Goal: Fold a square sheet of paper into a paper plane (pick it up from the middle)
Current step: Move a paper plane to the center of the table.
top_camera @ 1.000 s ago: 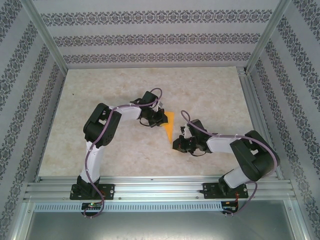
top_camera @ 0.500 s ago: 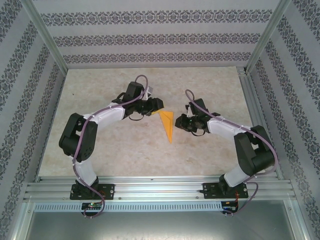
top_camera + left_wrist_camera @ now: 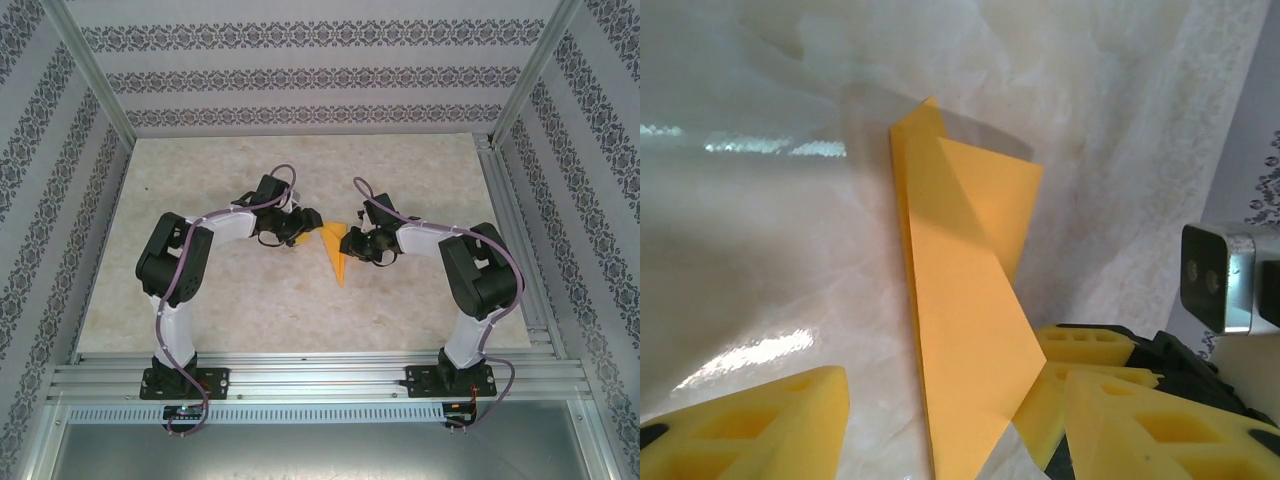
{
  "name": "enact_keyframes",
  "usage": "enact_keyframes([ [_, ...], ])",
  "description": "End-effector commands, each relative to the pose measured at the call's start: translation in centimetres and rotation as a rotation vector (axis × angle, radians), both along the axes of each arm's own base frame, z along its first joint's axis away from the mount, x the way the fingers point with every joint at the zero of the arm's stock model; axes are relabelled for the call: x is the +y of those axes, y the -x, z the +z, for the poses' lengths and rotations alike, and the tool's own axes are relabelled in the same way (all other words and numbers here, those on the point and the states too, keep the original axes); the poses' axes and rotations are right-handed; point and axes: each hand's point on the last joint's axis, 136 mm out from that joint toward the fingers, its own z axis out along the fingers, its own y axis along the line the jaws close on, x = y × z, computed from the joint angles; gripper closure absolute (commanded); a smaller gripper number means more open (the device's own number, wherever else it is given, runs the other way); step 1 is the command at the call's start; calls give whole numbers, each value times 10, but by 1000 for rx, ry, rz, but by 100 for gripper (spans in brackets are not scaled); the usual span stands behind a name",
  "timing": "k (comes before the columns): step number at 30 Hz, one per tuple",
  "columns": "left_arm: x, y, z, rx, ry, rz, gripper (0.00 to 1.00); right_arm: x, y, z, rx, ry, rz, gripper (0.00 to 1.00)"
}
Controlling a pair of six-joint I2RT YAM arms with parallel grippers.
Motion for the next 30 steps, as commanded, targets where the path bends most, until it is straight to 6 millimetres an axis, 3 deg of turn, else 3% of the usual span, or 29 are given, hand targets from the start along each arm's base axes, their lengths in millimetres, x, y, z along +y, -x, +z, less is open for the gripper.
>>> enact_keyframes([
  [1, -5, 8, -1, 23, -30, -39, 40, 17, -5, 5, -20, -37, 44, 76],
  [7, -13, 10, -6, 38, -27, -63, 39, 31, -7, 13, -43, -57, 68, 79],
  [14, -10, 10, -8, 41, -54, -53, 41, 34, -2, 16, -59, 50, 104, 89],
  [23, 38, 6, -10, 37, -155, 124, 42, 42, 9, 6, -44, 261, 192, 83],
  [30, 52, 8, -11, 49, -139, 169, 47, 51, 11, 0, -40, 329, 212, 81],
])
